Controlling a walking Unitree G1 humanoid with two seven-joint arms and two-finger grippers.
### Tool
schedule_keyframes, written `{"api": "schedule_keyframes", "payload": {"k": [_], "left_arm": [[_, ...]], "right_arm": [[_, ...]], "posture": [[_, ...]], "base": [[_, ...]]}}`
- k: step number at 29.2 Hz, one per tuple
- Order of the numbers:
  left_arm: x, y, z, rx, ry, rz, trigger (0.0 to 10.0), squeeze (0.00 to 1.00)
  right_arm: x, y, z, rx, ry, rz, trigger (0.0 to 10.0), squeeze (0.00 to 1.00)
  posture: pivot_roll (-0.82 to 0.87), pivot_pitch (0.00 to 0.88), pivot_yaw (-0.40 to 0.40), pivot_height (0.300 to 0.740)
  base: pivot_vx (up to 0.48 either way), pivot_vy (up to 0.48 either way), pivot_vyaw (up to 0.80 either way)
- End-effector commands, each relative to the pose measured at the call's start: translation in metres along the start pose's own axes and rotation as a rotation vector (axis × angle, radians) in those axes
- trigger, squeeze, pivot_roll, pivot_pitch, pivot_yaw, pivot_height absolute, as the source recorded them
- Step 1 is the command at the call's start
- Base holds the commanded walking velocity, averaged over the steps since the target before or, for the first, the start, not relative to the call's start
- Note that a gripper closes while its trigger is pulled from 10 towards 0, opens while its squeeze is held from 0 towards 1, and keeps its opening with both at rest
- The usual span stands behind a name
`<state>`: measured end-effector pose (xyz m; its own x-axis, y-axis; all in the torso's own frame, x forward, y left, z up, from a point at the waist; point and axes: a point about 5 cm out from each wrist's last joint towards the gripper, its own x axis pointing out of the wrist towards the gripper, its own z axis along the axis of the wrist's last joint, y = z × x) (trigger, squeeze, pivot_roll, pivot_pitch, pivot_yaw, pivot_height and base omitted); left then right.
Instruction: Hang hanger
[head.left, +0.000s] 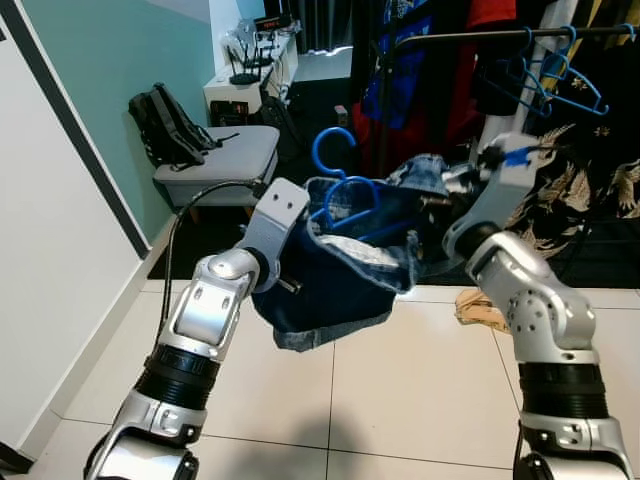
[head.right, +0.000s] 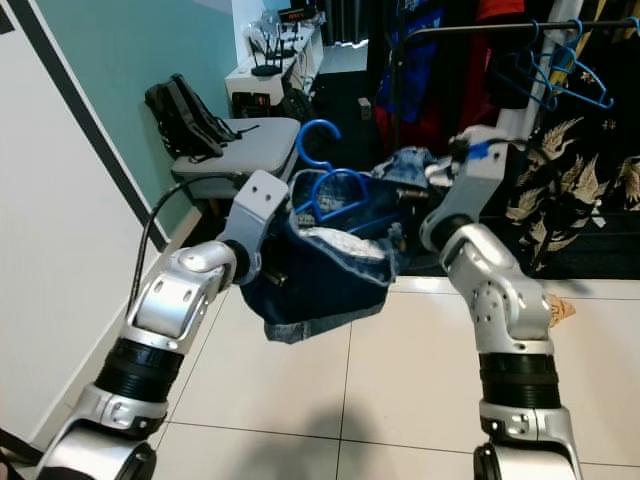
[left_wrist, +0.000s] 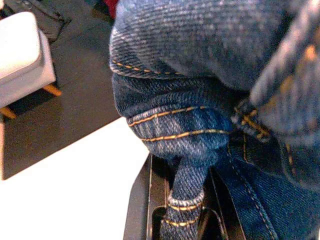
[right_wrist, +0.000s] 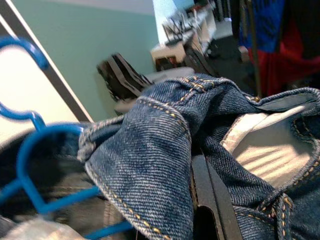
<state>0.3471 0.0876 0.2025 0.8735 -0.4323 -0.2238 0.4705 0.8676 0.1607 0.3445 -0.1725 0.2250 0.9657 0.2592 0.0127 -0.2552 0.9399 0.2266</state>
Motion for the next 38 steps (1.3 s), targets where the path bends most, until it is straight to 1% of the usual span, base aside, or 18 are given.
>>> {"api": "schedule_keyframes", "payload": {"k": [1, 4, 7, 9, 10, 11, 14, 16, 19, 20, 23, 25, 27, 28, 31, 32, 35, 38], "left_arm": [[-0.005, -0.01, 0.034, -0.025, -0.158, -0.056, 10.0, 0.0], [-0.007, -0.008, 0.034, 0.01, -0.162, -0.038, 10.0, 0.0], [-0.008, -0.008, 0.034, 0.03, -0.162, -0.029, 10.0, 0.0], [-0.009, -0.007, 0.031, 0.096, -0.159, -0.013, 10.0, 0.0], [-0.009, -0.007, 0.031, 0.096, -0.159, -0.013, 10.0, 0.0], [-0.01, -0.005, 0.029, 0.146, -0.157, 0.002, 10.0, 0.0], [-0.01, -0.003, 0.026, 0.192, -0.152, 0.019, 10.0, 0.0], [-0.011, 0.001, 0.017, 0.304, -0.13, 0.048, 10.0, 0.0], [-0.012, 0.002, 0.013, 0.351, -0.118, 0.059, 10.0, 0.0], [-0.012, 0.005, 0.008, 0.413, -0.101, 0.078, 10.0, 0.0], [-0.012, 0.005, 0.008, 0.413, -0.101, 0.078, 10.0, 0.0], [-0.014, 0.015, -0.007, 0.577, -0.041, 0.143, 10.0, 0.0], [-0.014, 0.015, -0.007, 0.577, -0.041, 0.143, 10.0, 0.0], [-0.015, 0.02, -0.012, 0.635, -0.015, 0.178, 10.0, 0.0], [-0.015, 0.022, -0.015, 0.679, 0.001, 0.196, 10.0, 0.0], [-0.014, 0.021, -0.015, 0.726, 0.005, 0.2, 10.0, 0.0], [-0.014, 0.021, -0.015, 0.726, 0.005, 0.2, 10.0, 0.0], [-0.011, 0.016, -0.021, 0.812, 0.037, 0.177, 10.0, 0.0]], "right_arm": [[0.004, 0.015, -0.027, -0.033, 0.131, 0.069, 0.0, 0.0], [0.0, -0.002, -0.03, -0.068, 0.151, 0.009, 0.1, 0.0], [-0.002, -0.008, -0.029, -0.071, 0.148, -0.014, 0.1, 0.0], [-0.006, -0.031, -0.012, -0.018, 0.075, -0.115, 0.0, 0.0], [-0.006, -0.031, -0.012, -0.018, 0.075, -0.115, 0.0, 0.0], [-0.009, -0.044, -0.003, 0.017, 0.038, -0.165, 0.0, 0.0], [-0.012, -0.055, 0.004, 0.041, 0.01, -0.202, 0.0, 0.0], [-0.021, -0.073, 0.015, 0.064, -0.028, -0.259, 0.0, 0.0], [-0.024, -0.079, 0.018, 0.072, -0.04, -0.276, 0.0, 0.0], [-0.027, -0.084, 0.02, 0.07, -0.046, -0.294, 0.0, 0.0], [-0.027, -0.084, 0.02, 0.07, -0.046, -0.294, 0.0, 0.0], [-0.034, -0.096, 0.026, 0.071, -0.06, -0.334, 0.0, 0.0], [-0.034, -0.096, 0.026, 0.071, -0.06, -0.334, 0.0, 0.0], [-0.036, -0.1, 0.029, 0.073, -0.067, -0.348, 0.0, 0.0], [-0.035, -0.101, 0.032, 0.076, -0.076, -0.35, 0.0, 0.0], [-0.033, -0.1, 0.035, 0.074, -0.085, -0.348, 0.0, 0.0], [-0.033, -0.1, 0.035, 0.074, -0.085, -0.348, 0.0, 0.0], [-0.026, -0.094, 0.044, 0.094, -0.125, -0.342, 0.0, 0.0]], "posture": [[-0.02, 0.0, 0.049, 0.74], [-0.01, 0.0, 0.048, 0.74], [-0.01, 0.0, 0.049, 0.74], [-0.01, 0.0, 0.049, 0.74], [-0.01, 0.0, 0.049, 0.74], [-0.02, 0.0, 0.051, 0.74], [-0.02, 0.0, 0.051, 0.74], [-0.02, 0.0, 0.053, 0.74], [-0.02, 0.0, 0.053, 0.74], [-0.02, 0.0, 0.052, 0.74], [-0.02, 0.0, 0.052, 0.74], [-0.02, 0.0, 0.052, 0.74], [-0.02, 0.0, 0.052, 0.74], [-0.02, 0.0, 0.052, 0.74], [-0.03, 0.0, 0.049, 0.74], [-0.03, 0.0, 0.049, 0.74], [-0.03, 0.0, 0.049, 0.74], [-0.02, 0.0, 0.049, 0.74]], "base": [[0.0, 0.0, 0.0], [0.0, 0.0, 0.0], [0.0, 0.0, 0.0], [0.0, 0.0, 0.0], [0.0, 0.0, 0.0], [0.0, 0.0, 0.0], [0.0, 0.0, 0.0], [0.0, 0.0, 0.0], [0.0, 0.0, 0.0], [0.0, 0.0, 0.0], [0.0, 0.0, 0.0], [0.0, 0.0, 0.0], [0.0, 0.0, 0.0], [0.0, 0.0, 0.0], [0.0, 0.0, 0.0], [0.0, 0.0, 0.0], [0.0, 0.0, 0.0], [0.0, 0.0, 0.0]]}}
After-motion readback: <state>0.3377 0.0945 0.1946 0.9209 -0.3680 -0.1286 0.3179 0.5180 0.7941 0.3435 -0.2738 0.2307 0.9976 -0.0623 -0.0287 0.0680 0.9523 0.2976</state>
